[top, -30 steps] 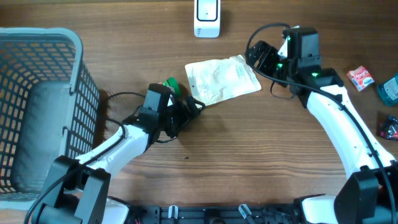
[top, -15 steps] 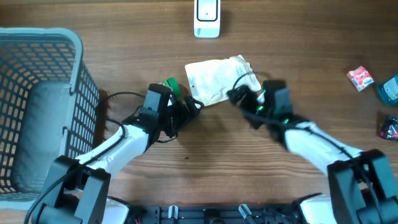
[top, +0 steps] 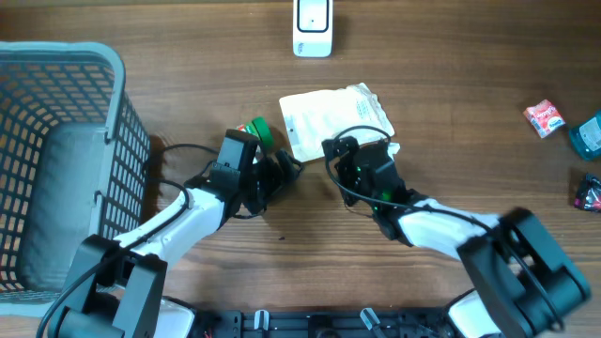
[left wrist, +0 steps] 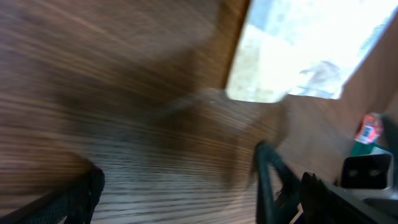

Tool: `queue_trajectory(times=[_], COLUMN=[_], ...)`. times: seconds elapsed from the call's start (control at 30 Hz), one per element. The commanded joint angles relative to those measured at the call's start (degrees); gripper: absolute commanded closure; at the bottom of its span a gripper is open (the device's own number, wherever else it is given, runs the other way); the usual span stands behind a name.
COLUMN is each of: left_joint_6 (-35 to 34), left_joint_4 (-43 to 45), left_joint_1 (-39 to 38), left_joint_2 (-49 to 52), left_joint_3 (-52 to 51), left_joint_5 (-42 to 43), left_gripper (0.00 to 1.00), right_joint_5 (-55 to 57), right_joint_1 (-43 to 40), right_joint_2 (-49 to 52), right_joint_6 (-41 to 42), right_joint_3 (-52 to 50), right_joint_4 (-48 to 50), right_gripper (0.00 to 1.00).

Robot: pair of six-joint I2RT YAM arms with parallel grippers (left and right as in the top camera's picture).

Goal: Scan the item barcode

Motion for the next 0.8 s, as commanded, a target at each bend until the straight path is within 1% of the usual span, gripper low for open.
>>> queue_trajectory(times=[0.0,0.07,0.2,0.3,0.43,0.57,0.63,0.7,0.77], left_joint_6=[2.80,2.78,2.73,2.73,2.73,2.73,2.54,2.54,2.56], left_joint_4=[-0.66,-0.90,-3.63,-6.12,-8.15,-9.75,-10.49,-10.84,-11.04], left_joint_1=[0.15,0.15,0.17,0.17,0.15,0.15,0.15,0.15,0.15], left_joint_2=[-0.68,-0.68,-0.68,-0.68,-0.68,-0.68,-0.68,-0.68,-0.68], left_joint_3=[-0.35,-0.35,-0.35,-0.35,-0.35,-0.35,-0.35,-0.35,-0.35], left_joint_5=[-2.47,-2.73,-6.40,-9.20,-9.73,-10.32,-11.08,-11.58,-12.33], left_gripper=[0.00,0.00,0.00,0.00,0.00,0.00,0.00,0.00,0.00], right_joint_5=[3.69,4.42,6.69,8.81,13.22,14.69,15.19,15.28,15.13], right_joint_1=[0.15,0.11,-0.22,-0.28,-0.85,-2.01,-2.89,-3.87,-4.85], right_joint_2=[8.66,12.04,15.45,15.82,15.82,15.89,16.26,16.68,17.09], right_joint_6=[5.81,7.85,7.93,6.99,6.16,5.99,6.03,5.97,5.42], right_joint_3=[-1.07,-0.61,1.40,2.86,3.69,3.69,3.72,3.91,4.26], right_joint_4=[3.61,6.25,7.45,7.34,6.36,5.11,5.22,5.38,5.51], right_gripper=[0.00,0.00,0.00,0.00,0.01,0.05,0.13,0.32,0.42])
